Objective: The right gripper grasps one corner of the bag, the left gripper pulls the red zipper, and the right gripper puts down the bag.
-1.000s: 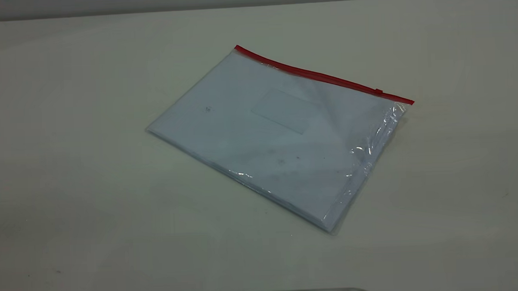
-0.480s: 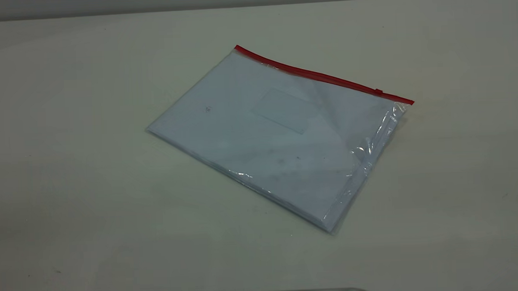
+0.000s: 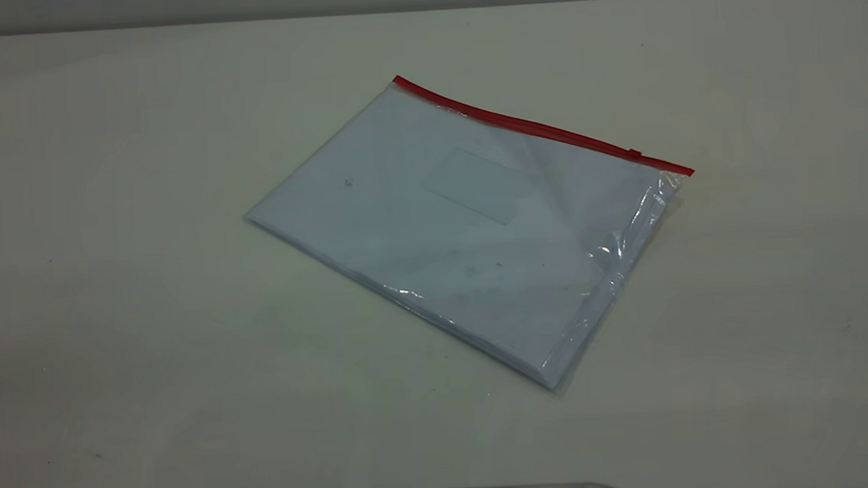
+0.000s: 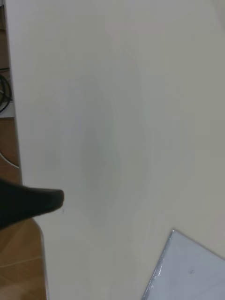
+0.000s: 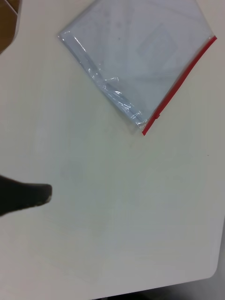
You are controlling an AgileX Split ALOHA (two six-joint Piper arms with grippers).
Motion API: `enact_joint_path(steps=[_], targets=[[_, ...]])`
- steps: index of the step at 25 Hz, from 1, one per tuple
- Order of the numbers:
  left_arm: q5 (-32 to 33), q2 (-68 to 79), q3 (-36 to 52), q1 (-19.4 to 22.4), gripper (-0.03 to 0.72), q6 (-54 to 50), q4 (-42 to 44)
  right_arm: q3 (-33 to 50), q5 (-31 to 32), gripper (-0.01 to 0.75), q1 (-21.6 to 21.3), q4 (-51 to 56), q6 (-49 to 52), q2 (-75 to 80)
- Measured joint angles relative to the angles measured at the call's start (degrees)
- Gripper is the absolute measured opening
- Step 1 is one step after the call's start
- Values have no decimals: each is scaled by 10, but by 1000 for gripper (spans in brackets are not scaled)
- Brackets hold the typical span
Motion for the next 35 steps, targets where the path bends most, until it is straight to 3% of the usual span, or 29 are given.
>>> enact_joint_path(steps=[12,17,27,35], targets=[[-6,57,-4,0,588,-42,8,0,-1,591,0,0,7,0],[-94,225,-62,0,588,-56,10,-35,-25,591,0,0,54,60],[-232,616,-265,0,588,-40,-71,-97,-165,591,0,27,60,384],[-282,842,-395,0,588,198,-209,-98,-377,591,0,108,27,627]])
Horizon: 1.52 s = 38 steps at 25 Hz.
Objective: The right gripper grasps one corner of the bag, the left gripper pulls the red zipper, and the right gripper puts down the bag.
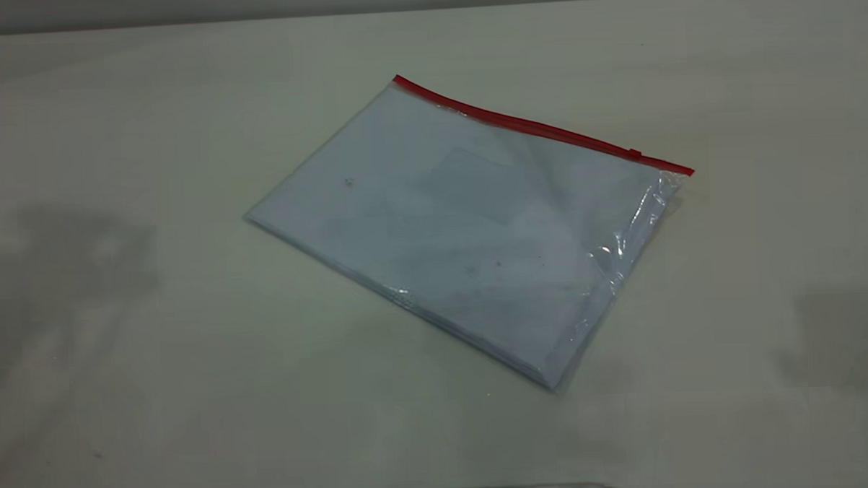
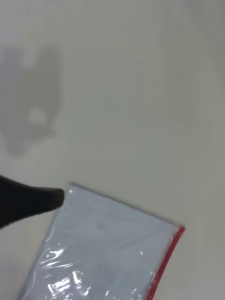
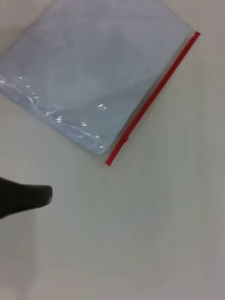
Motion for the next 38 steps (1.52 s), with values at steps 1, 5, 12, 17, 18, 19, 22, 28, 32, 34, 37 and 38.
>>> enact_joint_path(steps=[1,5,12,17,18,19,22,28,32,34,37,38], targets=[[1,25,-13,0,588,31,-14,0,-21,591,0,11,-12,27],[18,111,-62,0,588,136,-30,-2,-74,591,0,65,-74,153],[26,199,-103,0,588,173,-33,-58,-92,591,0,188,-282,352],[26,217,-109,0,588,173,-33,-121,-73,591,0,305,-429,476],[26,218,-109,0,588,173,-33,-133,-65,591,0,327,-459,500],[26,218,-109,0,588,173,-33,-142,-57,591,0,345,-489,519],[24,218,-112,0,588,173,-33,-171,-34,591,-1,408,-567,578],[24,218,-112,0,588,173,-33,-218,48,591,-39,531,-713,663],[24,218,-112,0,588,172,-35,-230,92,591,-68,637,-810,709],[24,218,-112,0,588,172,-42,-230,98,591,-71,682,-850,729],[27,218,-112,0,588,172,-49,-231,109,591,-69,738,-902,760],[28,218,-112,0,588,172,-49,-231,113,591,-69,754,-918,769]])
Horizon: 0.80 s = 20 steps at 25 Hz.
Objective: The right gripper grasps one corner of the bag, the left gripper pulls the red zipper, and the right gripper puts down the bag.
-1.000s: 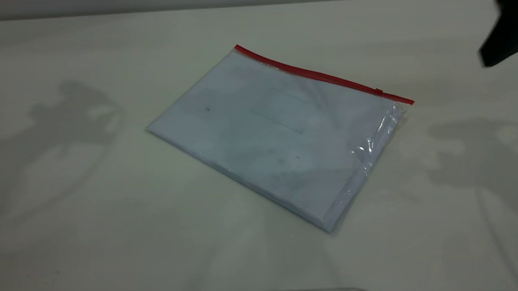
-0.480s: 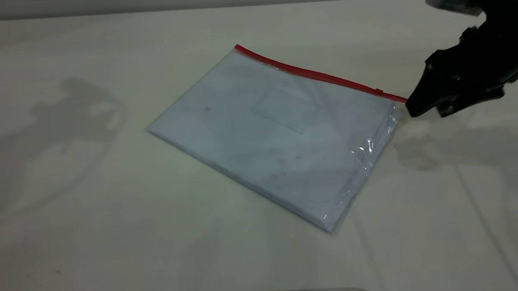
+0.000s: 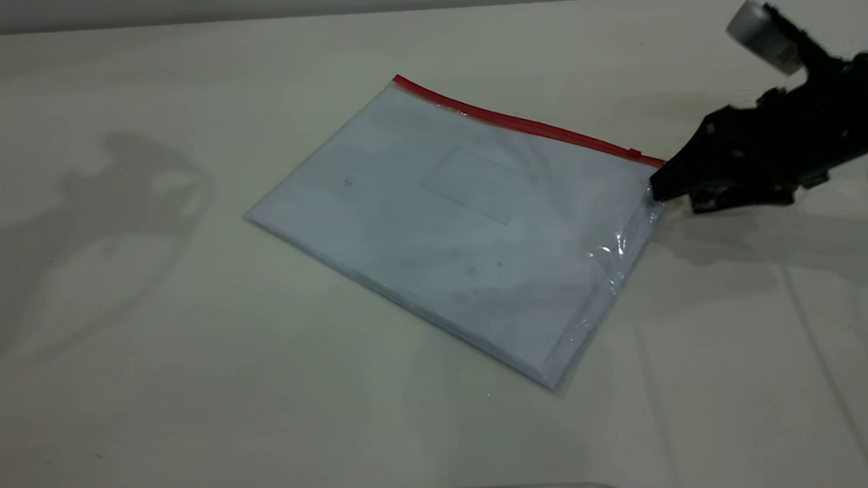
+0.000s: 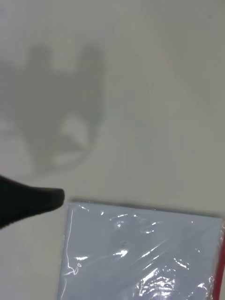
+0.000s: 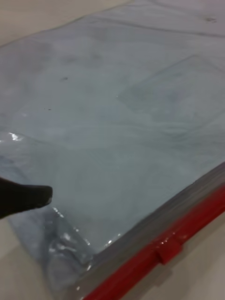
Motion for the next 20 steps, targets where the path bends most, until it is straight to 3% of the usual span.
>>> enact_joint_path(steps=[13,16,20], targets=[[2,0,0,0,588,0,-12,-3,108,566,0,128,-110,65],[2,1,0,0,588,0,-12,-4,125,459,0,134,-119,68],[1,5,0,0,588,1,-12,-5,155,204,0,134,-129,68]])
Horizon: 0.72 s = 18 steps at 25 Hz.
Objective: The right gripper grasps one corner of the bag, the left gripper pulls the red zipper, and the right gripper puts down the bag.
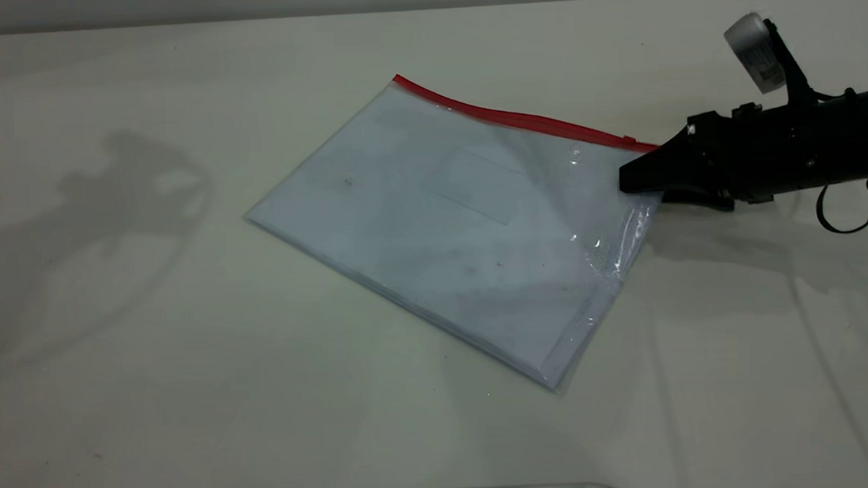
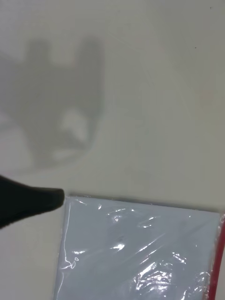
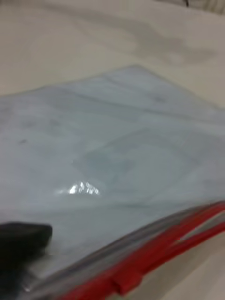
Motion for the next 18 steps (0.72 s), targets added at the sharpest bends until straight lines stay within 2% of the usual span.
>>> enact_joint_path(steps=[2,3,8,13,18], targets=[[-1,6,-1,0,588,0,0,-6,9,64,0,-1,-6,0],[-1,10,-1,0,588,0,-1,-10,11,40,0,-4,-9,0],[-9,41,-1,-11,588,27,-2,-74,11,34,3,-74,-16,3],[-34,84,-14,-61,588,85,-3,-190,8,34,24,-196,30,5],[-47,142,-61,-116,588,120,-5,-306,9,34,72,-331,114,5]])
